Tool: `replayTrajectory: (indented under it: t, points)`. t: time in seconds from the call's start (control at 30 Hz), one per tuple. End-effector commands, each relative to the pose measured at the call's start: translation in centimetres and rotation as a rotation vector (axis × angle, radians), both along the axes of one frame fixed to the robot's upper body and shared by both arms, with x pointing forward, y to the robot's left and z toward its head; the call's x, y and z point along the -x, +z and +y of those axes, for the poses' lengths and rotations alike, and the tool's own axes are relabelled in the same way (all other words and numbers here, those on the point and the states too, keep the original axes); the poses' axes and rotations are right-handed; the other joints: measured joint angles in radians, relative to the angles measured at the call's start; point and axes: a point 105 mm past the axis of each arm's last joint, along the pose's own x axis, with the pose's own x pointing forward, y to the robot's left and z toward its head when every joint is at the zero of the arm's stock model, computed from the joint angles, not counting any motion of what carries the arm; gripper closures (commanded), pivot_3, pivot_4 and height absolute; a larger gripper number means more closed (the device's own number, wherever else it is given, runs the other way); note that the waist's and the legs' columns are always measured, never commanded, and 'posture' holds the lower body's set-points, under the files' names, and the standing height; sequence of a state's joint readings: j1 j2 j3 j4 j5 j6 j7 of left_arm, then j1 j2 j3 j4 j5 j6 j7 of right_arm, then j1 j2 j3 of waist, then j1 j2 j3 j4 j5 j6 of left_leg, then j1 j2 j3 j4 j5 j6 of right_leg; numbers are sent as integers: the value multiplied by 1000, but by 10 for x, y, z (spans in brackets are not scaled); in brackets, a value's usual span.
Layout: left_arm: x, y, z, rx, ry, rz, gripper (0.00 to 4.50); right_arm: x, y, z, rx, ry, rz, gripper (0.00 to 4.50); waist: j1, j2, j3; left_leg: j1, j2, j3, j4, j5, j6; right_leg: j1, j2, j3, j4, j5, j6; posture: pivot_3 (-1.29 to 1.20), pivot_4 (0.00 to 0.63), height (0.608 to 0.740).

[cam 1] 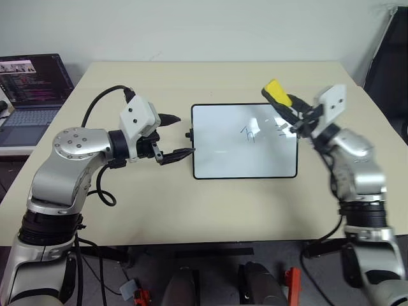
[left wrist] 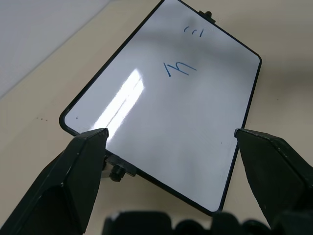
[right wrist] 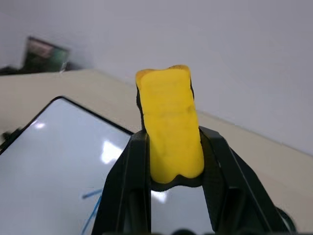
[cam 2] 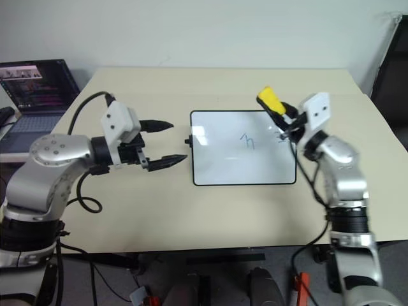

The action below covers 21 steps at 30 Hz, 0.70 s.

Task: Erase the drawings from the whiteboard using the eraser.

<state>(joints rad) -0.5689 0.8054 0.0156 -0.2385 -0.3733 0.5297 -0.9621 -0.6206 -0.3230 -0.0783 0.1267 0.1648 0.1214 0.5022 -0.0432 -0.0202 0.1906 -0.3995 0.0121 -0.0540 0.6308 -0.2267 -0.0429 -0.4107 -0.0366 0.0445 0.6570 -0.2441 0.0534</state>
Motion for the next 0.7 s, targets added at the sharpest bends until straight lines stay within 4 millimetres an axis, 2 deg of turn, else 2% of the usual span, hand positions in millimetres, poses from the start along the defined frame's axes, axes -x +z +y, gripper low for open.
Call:
replayTrajectory:
  t: [0.03,0.2,0.5,0.7]
  points:
    - [4,10,-2,10,-24,-48,0,-2,-6,2,-24,-89,-51,3503,5,0,0,0,0,0,0,0,0,0,0,0,0,0,0,0,150,740]
    - [4,10,-1,7,-27,-44,0,-6,-38,10,46,-109,5,3503,6,0,0,1,0,0,1,0,0,0,0,0,2,0,0,0,150,740]
    - [5,11,-2,14,-30,-42,0,-8,-79,-1,99,-154,128,3503,2,-1,-1,3,0,0,1,0,0,1,1,0,4,-1,-1,0,150,740]
    - [5,11,-2,17,-31,-41,0,-4,-107,11,153,-108,224,3503,-7,-3,-2,9,0,0,1,0,0,6,1,1,5,-1,-1,0,150,740]
